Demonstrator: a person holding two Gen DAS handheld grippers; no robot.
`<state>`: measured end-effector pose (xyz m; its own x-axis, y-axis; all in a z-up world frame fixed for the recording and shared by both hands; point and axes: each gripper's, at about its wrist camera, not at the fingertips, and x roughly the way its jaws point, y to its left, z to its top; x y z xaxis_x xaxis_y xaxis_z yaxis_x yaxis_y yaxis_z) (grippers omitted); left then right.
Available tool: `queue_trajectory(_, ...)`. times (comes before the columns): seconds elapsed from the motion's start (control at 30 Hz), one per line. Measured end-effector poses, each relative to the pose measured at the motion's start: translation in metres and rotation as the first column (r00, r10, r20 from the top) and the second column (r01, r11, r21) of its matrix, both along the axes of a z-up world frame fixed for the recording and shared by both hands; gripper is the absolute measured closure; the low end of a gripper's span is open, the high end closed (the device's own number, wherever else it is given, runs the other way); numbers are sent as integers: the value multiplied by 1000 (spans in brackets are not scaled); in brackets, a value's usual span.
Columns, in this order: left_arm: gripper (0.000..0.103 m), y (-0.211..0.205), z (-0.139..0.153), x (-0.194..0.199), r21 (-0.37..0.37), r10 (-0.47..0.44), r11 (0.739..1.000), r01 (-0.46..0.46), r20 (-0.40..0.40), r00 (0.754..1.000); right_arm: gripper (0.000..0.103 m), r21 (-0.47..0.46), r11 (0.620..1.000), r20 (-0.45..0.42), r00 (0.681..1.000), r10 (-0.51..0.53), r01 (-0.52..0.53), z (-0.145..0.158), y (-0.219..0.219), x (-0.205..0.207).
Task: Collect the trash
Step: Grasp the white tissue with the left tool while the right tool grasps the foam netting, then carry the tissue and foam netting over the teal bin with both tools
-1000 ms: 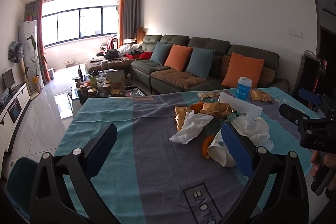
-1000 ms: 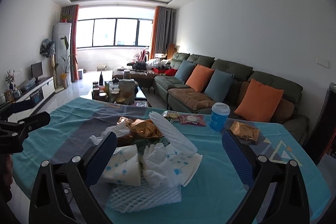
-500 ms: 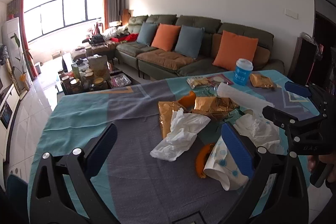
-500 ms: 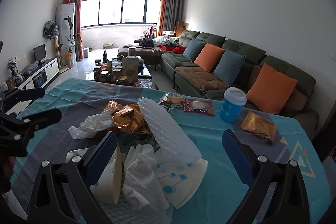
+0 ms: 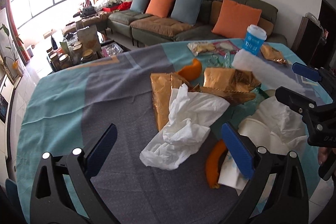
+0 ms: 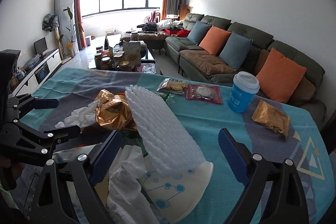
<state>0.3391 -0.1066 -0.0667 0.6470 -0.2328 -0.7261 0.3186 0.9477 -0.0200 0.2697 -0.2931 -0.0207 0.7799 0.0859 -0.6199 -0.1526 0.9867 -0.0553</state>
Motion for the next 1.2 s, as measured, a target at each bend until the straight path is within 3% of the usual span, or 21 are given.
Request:
queue_trajectory(0.07,7,-2,-4,3,1,2,1000,-2,-5,1000,25,3,1000,-17,1000,2,-2,-2,-1,4)
queue_trajectory(0.23,35,-3,-9,8,-9,-14,1000,13,-37,999,49,12,1000,-51,999,6,-6,-7,-5,10)
queue_trajectory(0.33,42,-3,-11,7,-14,-25,1000,24,-48,999,67,10,1000,-56,998,14,-13,-9,-4,10)
queue_trajectory(0.4,53,-5,-12,5,-15,-36,999,36,-53,998,78,14,1000,-59,998,18,-17,-9,-3,10)
queue_trajectory(0.5,70,-3,-13,3,-23,-43,999,42,-57,997,85,20,1000,-59,998,25,-24,-8,-2,7)
queue_trajectory(0.57,75,-1,-12,2,-32,-41,999,39,-49,998,90,26,999,-49,998,26,-25,-7,-2,5)
queue_trajectory(0.63,82,1,-11,1,-33,-34,999,33,-40,999,91,26,999,-45,999,27,-26,-6,-2,3)
queue_trajectory(0.77,87,6,-8,-1,-51,-31,998,30,-30,999,92,34,999,-31,999,25,-24,-2,-3,-1)
queue_trajectory(1.2,88,27,42,-48,-161,-22,986,35,80,997,93,88,996,66,998,21,-26,33,-7,-31)
